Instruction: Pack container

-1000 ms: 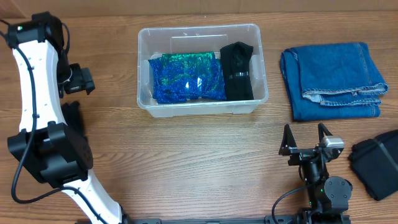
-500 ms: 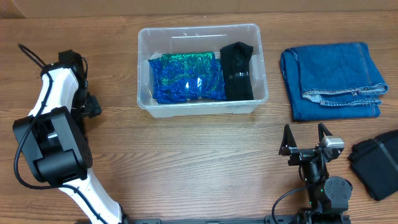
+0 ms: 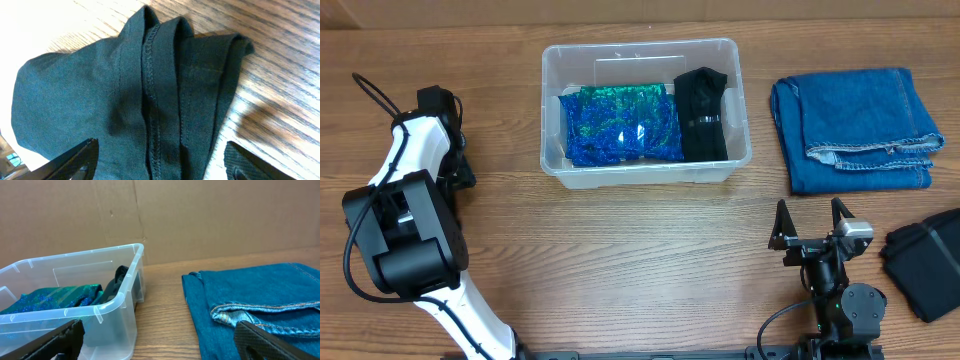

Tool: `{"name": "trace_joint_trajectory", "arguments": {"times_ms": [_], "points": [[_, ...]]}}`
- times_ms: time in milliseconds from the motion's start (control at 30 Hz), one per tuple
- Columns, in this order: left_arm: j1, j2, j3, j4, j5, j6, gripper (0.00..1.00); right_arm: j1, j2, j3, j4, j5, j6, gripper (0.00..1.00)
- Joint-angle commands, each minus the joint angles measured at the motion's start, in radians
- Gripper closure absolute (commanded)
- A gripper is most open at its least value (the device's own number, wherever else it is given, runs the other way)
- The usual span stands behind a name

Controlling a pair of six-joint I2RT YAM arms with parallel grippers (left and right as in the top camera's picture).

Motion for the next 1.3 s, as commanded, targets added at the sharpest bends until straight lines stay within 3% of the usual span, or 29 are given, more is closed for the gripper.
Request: {"name": "trace_joint_trajectory", "arguments": {"times_ms": [0, 33, 167, 200, 233, 267, 300, 333, 433, 500, 600, 833, 933, 1000, 1067, 1167, 1267], "points": [[0.039, -0.006, -0.018, -0.006, -0.016, -0.048, 0.22, -0.006, -0.006, -0.01, 0.006, 0.006, -0.003, 0.0], [0.051, -0.006, -0.021, -0.012, -0.013, -0.05, 0.28, -0.006, -0.006, -0.01, 0.006, 0.006, -0.003, 0.0], [0.089, -0.005, -0.051, 0.003, 0.034, -0.055, 0.33, -0.006, -0.006, -0.01, 0.006, 0.006, -0.003, 0.0], [0.091, -0.005, -0.056, 0.009, 0.051, -0.055, 0.39, -0.006, -0.006, -0.01, 0.006, 0.006, -0.003, 0.0], [0.091, -0.005, -0.059, 0.015, 0.063, -0.054, 0.54, -0.006, -0.006, -0.01, 0.006, 0.006, -0.003, 0.0], [0.089, -0.005, -0.059, 0.017, 0.066, -0.055, 0.79, -0.006, -0.006, -0.01, 0.006, 0.006, -0.003, 0.0], [0.086, -0.005, -0.058, 0.02, 0.072, -0.054, 0.92, -0.006, -0.006, -0.01, 0.006, 0.006, -0.003, 0.0], [0.084, -0.005, -0.055, 0.02, 0.09, -0.054, 0.96, -0.006, -0.006, -0.01, 0.006, 0.006, -0.003, 0.0], [0.081, -0.005, 0.011, -0.006, 0.253, -0.045, 0.96, -0.006, -0.006, -0.01, 0.006, 0.006, -0.003, 0.0], [0.081, -0.005, 0.161, -0.075, 0.488, -0.045, 0.96, -0.006, -0.006, -0.01, 0.006, 0.006, -0.003, 0.0], [0.08, -0.006, 0.401, -0.182, 0.716, 0.011, 0.96, -0.006, -0.006, -0.01, 0.006, 0.006, -0.003, 0.0], [0.006, -0.009, 0.981, -0.422, 0.778, 0.066, 0.96, -0.006, -0.006, -0.01, 0.006, 0.006, -0.003, 0.0], [-0.063, -0.009, 1.143, -0.466, 0.78, 0.147, 0.96, -0.006, -0.006, -0.01, 0.006, 0.006, -0.003, 0.0], [-0.148, -0.01, 1.249, -0.467, 0.781, 0.266, 0.96, -0.006, -0.006, -0.01, 0.006, 0.006, -0.003, 0.0], [-0.291, -0.01, 1.31, -0.461, 0.781, 0.514, 0.96, -0.006, -0.006, -0.01, 0.006, 0.006, -0.003, 0.0], [-0.455, -0.006, 1.303, -0.456, 0.78, 0.78, 0.96, -0.006, -0.006, -0.01, 0.006, 0.006, -0.003, 0.0], [-0.59, -0.006, 1.274, -0.411, 0.739, 0.964, 0.96, -0.006, -0.006, -0.01, 0.006, 0.006, -0.003, 0.0]]}}
